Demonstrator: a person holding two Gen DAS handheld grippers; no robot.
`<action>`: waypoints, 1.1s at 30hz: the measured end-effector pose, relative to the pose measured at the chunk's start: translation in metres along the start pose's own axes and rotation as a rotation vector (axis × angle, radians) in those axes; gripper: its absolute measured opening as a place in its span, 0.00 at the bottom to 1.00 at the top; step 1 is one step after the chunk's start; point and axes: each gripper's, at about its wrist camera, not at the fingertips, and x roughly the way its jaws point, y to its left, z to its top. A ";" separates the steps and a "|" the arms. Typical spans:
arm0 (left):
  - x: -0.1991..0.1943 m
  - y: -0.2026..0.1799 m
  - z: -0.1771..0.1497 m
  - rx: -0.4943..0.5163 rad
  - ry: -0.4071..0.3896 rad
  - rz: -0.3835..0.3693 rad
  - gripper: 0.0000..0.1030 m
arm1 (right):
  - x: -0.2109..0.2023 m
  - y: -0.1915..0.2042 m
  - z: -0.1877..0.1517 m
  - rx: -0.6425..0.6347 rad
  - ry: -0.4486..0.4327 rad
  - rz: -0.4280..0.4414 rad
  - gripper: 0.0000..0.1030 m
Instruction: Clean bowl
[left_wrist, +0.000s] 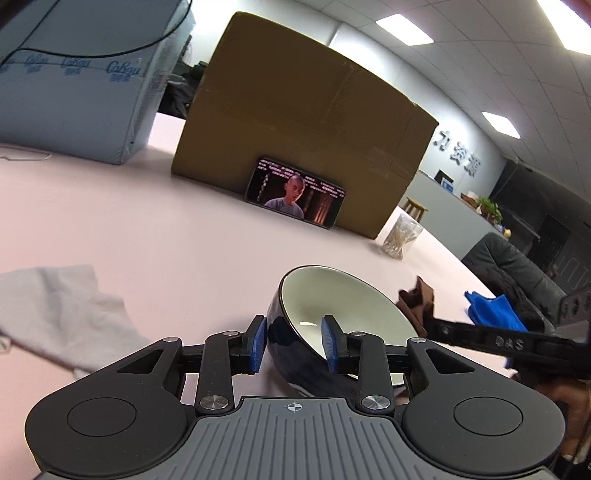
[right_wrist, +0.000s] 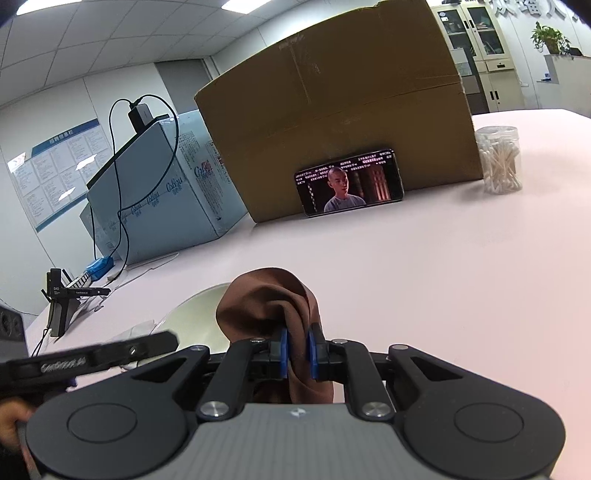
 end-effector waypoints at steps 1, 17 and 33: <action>-0.003 0.001 -0.001 -0.015 0.003 -0.002 0.31 | 0.003 -0.001 0.002 0.006 0.000 0.003 0.14; 0.015 -0.011 0.011 0.029 0.025 0.035 0.31 | -0.002 -0.003 -0.005 0.032 0.000 0.075 0.14; 0.018 -0.016 0.016 0.032 0.015 0.058 0.33 | -0.021 -0.013 0.001 0.005 -0.001 0.060 0.14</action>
